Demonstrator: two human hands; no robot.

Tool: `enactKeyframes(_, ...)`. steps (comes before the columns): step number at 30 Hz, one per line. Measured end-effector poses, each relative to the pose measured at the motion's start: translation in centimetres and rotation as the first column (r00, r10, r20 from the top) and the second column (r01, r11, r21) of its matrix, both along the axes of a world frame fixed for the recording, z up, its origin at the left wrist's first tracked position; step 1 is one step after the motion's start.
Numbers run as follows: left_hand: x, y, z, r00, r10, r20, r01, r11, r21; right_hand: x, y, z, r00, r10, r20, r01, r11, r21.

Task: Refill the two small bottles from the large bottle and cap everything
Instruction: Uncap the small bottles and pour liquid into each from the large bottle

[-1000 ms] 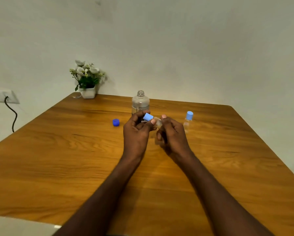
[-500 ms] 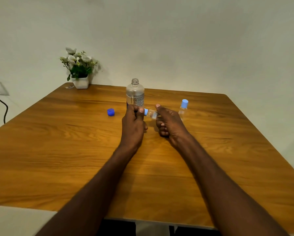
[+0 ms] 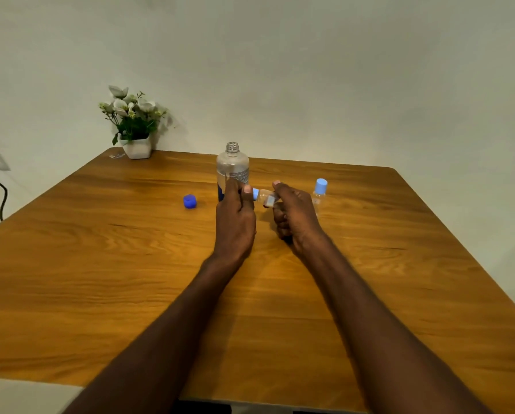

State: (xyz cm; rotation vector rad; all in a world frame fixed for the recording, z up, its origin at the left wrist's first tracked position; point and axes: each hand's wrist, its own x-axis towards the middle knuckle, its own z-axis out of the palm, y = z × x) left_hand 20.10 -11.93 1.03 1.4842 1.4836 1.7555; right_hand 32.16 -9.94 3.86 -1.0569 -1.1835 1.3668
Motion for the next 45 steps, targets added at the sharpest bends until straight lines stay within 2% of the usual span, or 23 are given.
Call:
enactKeyframes(8, 0.2, -0.1, 0.3, 0.998, -0.033, 0.052, 0.03, 0.997, 0.065, -0.5, 0.2, 0.5, 0.996, -0.085, 0.029, 0.079, 0.983, 0.166)
enactKeyframes(16, 0.1, -0.1, 0.5, 1.0, 0.004, 0.014, -0.005, 0.999, 0.034, -0.6, 0.2, -0.7, 0.997, -0.075, -0.002, 0.075, 0.991, 0.114)
enactKeyframes(23, -0.3, 0.2, 0.1, 0.999, 0.041, 0.022, -0.041, 0.999, -0.005, -0.8, 0.1, -0.8, 0.999, -0.017, -0.026, 0.023, 0.978, 0.209)
enactKeyframes(31, -0.1, 0.3, 0.0, 0.993, -0.032, 0.115, 0.038, 0.998, -0.043, -0.7, 0.2, -1.0, 1.0, -0.011, -0.026, 0.017, 0.977, 0.213)
enactKeyframes(38, -0.2, 0.6, -0.1, 0.993, -0.014, 0.115, 0.022, 0.997, -0.068, -0.9, 0.7, -1.3, 1.0, -0.018, -0.024, 0.023, 0.978, 0.209)
enactKeyframes(45, -0.4, 0.7, -0.2, 0.984, -0.057, 0.166, 0.073, 0.993, -0.092, -0.7, 0.7, -1.4, 0.999, 0.032, 0.004, -0.032, 0.972, 0.233)
